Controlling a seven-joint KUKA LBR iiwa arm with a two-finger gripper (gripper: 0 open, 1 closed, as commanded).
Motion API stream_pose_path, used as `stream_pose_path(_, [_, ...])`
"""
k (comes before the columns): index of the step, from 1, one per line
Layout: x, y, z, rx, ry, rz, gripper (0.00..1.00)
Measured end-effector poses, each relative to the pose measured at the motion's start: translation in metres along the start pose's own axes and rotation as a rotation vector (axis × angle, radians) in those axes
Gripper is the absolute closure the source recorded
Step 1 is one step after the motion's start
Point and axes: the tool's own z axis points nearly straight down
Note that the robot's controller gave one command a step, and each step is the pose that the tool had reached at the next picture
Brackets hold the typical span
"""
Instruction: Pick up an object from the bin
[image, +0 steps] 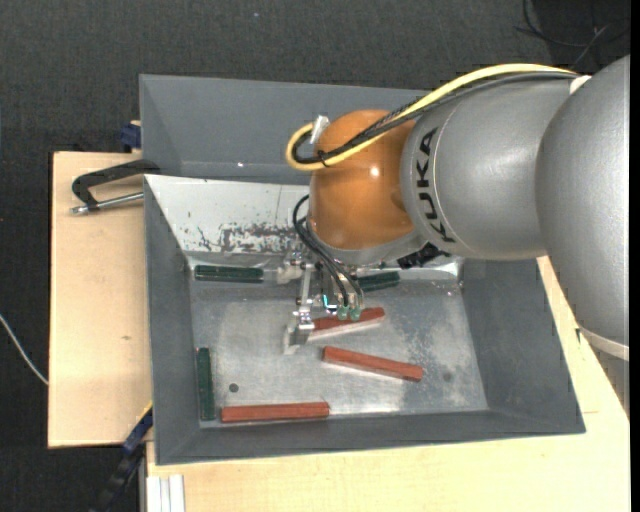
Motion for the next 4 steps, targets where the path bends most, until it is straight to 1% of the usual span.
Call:
stream_pose_path(1, [-0.002, -0.001, -0.005, -0.001, -0.008, 0.001, 0.00])
stream_pose_path(2, [0.003, -0.049, 0.015, -0.001, -0.010, -0.077, 0.00])
stream_pose_path(3, [-0.026, -0.098, 0.059, -0.003, -0.013, -0.136, 1.00])
stream_pose_path(4, [-0.026, -0.098, 0.059, -0.003, -0.013, -0.137, 1.00])
